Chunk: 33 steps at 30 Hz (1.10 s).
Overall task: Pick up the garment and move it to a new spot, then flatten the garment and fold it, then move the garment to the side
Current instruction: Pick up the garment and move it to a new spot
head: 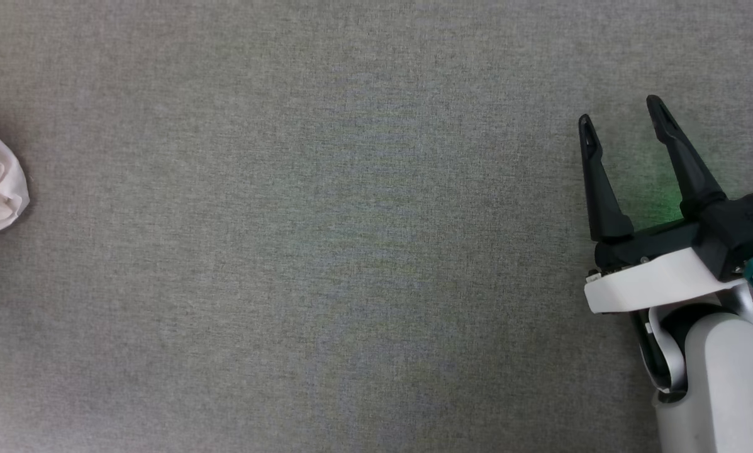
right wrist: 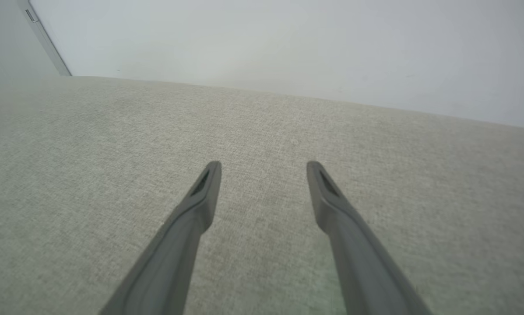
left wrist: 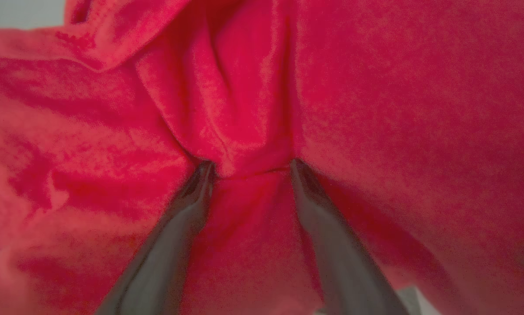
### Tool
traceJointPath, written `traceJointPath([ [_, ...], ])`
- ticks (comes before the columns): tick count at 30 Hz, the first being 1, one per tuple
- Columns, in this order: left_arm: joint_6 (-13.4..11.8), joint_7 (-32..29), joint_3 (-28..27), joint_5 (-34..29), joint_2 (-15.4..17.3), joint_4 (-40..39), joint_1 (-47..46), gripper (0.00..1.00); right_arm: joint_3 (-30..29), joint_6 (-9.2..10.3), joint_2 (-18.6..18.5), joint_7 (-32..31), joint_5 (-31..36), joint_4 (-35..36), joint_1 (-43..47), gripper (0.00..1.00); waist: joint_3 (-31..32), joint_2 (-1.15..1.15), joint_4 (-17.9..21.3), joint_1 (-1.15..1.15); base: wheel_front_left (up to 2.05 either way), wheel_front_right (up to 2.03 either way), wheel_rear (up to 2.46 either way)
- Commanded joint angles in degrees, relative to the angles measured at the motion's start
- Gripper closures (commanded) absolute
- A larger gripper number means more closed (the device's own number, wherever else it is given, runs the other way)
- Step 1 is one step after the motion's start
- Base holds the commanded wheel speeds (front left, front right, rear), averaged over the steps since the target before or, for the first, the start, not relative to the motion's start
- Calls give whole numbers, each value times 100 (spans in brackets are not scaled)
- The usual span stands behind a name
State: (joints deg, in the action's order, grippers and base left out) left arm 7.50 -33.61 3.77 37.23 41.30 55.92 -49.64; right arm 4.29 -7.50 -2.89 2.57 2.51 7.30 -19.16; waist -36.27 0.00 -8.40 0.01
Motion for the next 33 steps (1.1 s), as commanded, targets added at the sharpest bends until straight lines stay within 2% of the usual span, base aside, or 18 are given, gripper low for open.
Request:
traceJointPath([
  [1,-4,-52,162,-19,-353,294,277,100,-4,2,0,4,14,29,-18,0,82,0,2,-1,0,0,0],
  [5,-36,674,139,-119,-264,353,179,100,-47,2,0,-3,-7,-19,88,0,337,0,-27,-1,0,0,0],
  [10,-123,2016,114,-321,-171,405,-99,100,-111,2,-1,56,-134,-143,291,0,904,0,-96,-1,0,0,0],
  [20,-88,4446,250,-634,-430,515,-355,100,-350,2,0,214,-533,-491,894,0,2334,0,-173,-1,0,0,0],
  [23,-89,4770,273,-690,-549,423,-329,100,-430,2,0,223,-645,-553,1119,0,2708,0,-123,-1,0,0,0],
  [27,-128,4867,244,-756,-712,180,-187,100,-477,3,0,215,-731,-586,1347,0,3053,0,-20,-1,0,0,0],
  [33,-274,4885,15,-862,-1236,-920,304,100,-539,2,1,130,-852,-508,1748,0,3499,0,264,-1,0,0,0],
])
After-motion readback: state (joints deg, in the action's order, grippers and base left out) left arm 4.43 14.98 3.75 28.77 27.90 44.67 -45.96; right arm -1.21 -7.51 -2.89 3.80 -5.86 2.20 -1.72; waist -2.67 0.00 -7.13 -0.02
